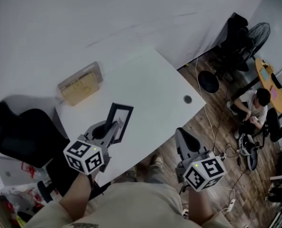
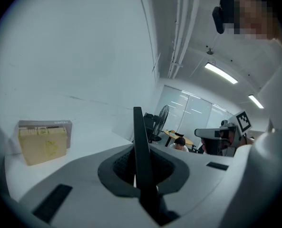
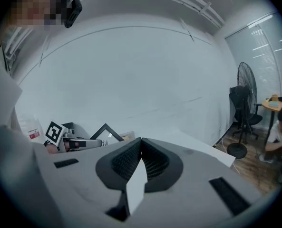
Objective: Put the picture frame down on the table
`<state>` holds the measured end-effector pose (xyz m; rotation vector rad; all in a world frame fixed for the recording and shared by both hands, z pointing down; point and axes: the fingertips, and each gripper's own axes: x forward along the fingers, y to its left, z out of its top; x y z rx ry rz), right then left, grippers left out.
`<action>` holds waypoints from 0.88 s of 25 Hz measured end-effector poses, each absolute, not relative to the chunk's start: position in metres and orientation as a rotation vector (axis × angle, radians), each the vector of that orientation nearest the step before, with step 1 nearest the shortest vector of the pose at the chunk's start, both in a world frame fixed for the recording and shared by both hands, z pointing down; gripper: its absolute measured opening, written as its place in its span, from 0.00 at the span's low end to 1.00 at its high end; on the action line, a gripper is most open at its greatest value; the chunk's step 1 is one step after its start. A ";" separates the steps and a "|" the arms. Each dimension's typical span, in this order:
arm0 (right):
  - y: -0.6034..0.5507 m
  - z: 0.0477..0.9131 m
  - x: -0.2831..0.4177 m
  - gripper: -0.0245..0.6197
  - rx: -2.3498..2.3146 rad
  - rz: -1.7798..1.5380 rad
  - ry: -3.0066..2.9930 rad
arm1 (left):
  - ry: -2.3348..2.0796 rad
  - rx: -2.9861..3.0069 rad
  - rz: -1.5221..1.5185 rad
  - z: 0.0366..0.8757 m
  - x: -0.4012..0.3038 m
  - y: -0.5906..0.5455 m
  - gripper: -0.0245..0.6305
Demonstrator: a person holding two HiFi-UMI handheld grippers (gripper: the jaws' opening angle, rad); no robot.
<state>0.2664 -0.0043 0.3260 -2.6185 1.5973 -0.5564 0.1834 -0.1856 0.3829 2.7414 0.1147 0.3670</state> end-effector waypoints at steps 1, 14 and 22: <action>-0.010 0.328 0.270 0.08 -2.609 -0.564 1.616 | 0.098 2.736 0.366 0.385 0.185 -0.189 0.10; -0.068 0.349 0.344 0.08 -2.400 -0.622 1.923 | -0.188 2.686 0.403 0.413 0.222 -0.213 0.10; -0.100 0.360 0.413 0.08 -2.227 -0.677 2.139 | -0.429 2.591 0.414 0.433 0.256 -0.217 0.10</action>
